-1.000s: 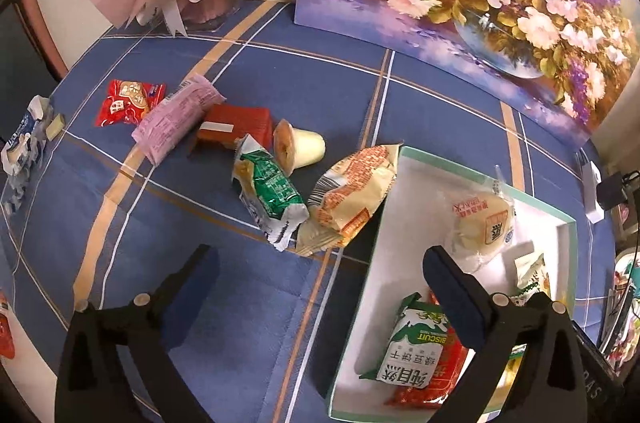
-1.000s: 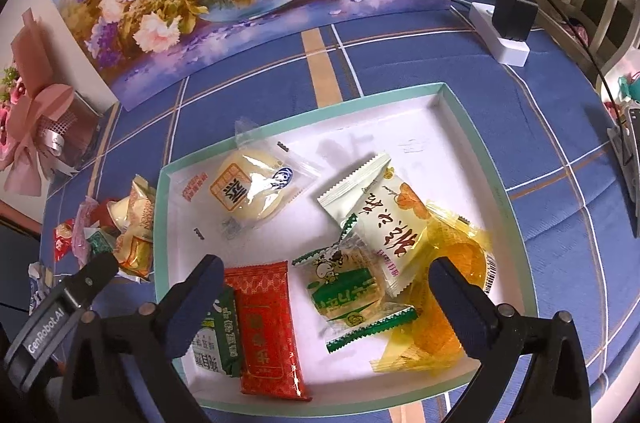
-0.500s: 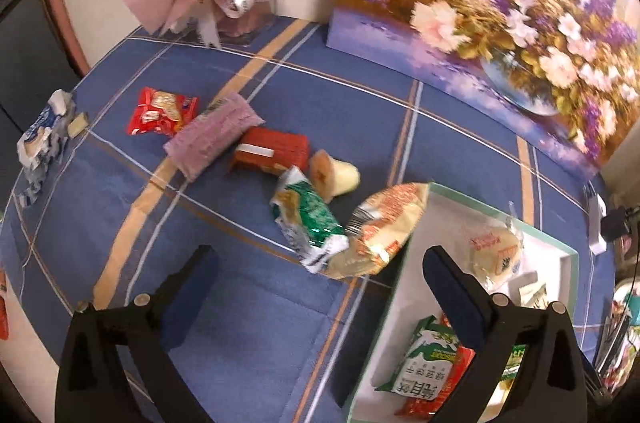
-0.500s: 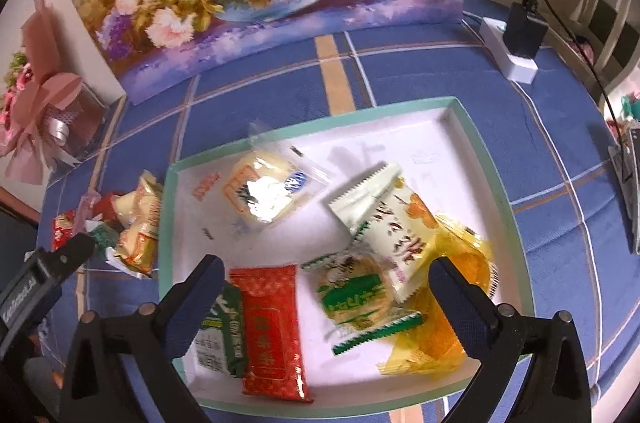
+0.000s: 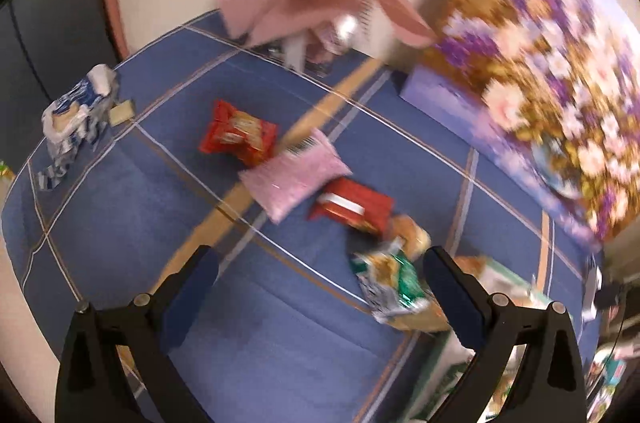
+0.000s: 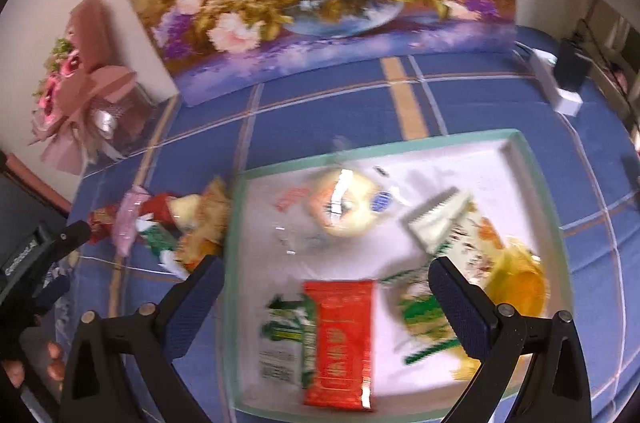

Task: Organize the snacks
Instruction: 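Lower the left tool onto the green corn biscuit bag and close it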

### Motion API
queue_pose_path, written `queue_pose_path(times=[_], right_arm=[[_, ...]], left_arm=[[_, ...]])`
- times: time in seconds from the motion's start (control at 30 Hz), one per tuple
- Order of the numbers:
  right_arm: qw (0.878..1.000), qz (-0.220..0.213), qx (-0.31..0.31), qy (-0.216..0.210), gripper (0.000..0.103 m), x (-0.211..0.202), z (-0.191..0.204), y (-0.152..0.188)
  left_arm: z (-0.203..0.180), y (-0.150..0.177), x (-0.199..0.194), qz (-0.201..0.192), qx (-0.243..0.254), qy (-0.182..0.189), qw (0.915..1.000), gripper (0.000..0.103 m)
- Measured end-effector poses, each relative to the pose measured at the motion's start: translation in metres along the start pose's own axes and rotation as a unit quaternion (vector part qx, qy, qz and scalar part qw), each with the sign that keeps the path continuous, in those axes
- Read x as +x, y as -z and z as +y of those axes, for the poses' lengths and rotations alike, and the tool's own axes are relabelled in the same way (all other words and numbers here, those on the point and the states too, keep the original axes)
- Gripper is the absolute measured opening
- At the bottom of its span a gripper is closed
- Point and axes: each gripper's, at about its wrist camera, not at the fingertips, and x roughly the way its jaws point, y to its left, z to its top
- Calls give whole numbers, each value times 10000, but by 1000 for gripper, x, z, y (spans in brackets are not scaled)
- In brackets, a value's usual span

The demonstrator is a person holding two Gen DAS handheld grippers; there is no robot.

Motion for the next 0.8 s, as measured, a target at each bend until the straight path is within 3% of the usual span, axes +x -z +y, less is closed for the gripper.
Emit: queue_pose_path(times=[0.1,0.23,0.33,0.5,0.7,0.8], right_arm=[[9996,-96,-250,41,103,1,22,-1],[9986,-89,-477,-210,103,6,51,-1],[9976,2,-644,-252,102,17,72,0],[9967,186,-732,-302,89,37,90,0],[9956,360,-756,-421,74,59,98,-3],[9953,431,-731,-457,66,68,101,-5]], left_arm=[[24,-7,6,-5,-322,-50,9995,102],[51,-13,18,108,-715,-80,9974,102],[58,-14,28,279,-810,55,9963,102],[54,-10,46,663,-1073,471,9909,102],[28,1,75,1148,-1011,1021,9829,102],[13,5,82,1259,-865,1122,9819,102]])
